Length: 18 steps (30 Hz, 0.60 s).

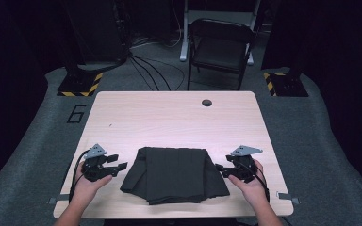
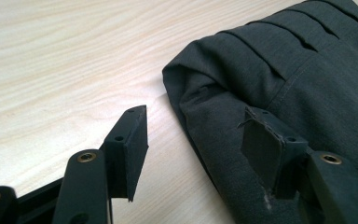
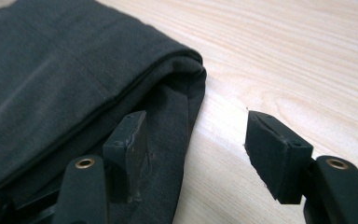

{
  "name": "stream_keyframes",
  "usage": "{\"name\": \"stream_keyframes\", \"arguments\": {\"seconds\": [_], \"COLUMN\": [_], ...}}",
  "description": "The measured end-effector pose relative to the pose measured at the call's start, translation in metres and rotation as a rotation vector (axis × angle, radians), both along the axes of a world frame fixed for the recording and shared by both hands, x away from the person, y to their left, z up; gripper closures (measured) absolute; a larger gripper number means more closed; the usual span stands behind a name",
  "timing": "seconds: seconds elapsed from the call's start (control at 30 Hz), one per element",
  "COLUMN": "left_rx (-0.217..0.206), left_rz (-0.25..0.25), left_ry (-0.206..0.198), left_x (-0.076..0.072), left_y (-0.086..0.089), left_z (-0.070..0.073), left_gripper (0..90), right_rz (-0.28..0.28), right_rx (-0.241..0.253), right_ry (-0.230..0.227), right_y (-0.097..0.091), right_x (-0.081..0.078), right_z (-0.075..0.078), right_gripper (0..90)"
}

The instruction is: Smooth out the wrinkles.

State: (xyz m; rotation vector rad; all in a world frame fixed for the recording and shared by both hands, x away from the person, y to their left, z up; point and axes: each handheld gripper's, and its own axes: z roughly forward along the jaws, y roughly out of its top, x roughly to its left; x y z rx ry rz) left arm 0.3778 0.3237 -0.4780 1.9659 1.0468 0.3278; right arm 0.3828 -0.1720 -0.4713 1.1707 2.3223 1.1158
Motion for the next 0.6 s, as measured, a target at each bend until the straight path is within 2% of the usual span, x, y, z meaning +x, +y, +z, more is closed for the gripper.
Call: {"name": "stream_keyframes", "arguments": {"seconds": [0.1, 0.17, 0.27, 0.37, 0.53, 0.6], "left_rx": [0.005, 0.013, 0.046, 0.024, 0.019, 0.019], "left_rz": [0.004, 0.009, 0.019, 0.038, 0.054, 0.053], "left_ry": [0.031, 0.034, 0.032, 0.042, 0.036, 0.047], "left_x": [0.005, 0.007, 0.012, 0.015, 0.019, 0.021], "left_y": [0.000, 0.000, 0.003, 0.005, 0.006, 0.007], "left_z": [-0.008, -0.011, -0.016, -0.017, -0.018, -0.018], "left_gripper": [41.0, 41.0, 41.1, 41.1, 41.0, 41.0], "right_rz": [0.006, 0.005, 0.002, -0.011, -0.032, -0.041], "right_rx": [-0.019, -0.024, -0.036, -0.037, -0.037, -0.039], "right_ry": [0.015, 0.023, 0.027, 0.046, 0.069, 0.078], "right_y": [0.002, 0.002, -0.001, -0.003, -0.007, -0.009], "right_x": [0.003, 0.004, 0.008, 0.012, 0.015, 0.015], "right_z": [-0.004, -0.006, -0.010, -0.015, -0.020, -0.022], "right_gripper": [38.6, 38.5, 38.5, 38.6, 38.6, 38.6]}}
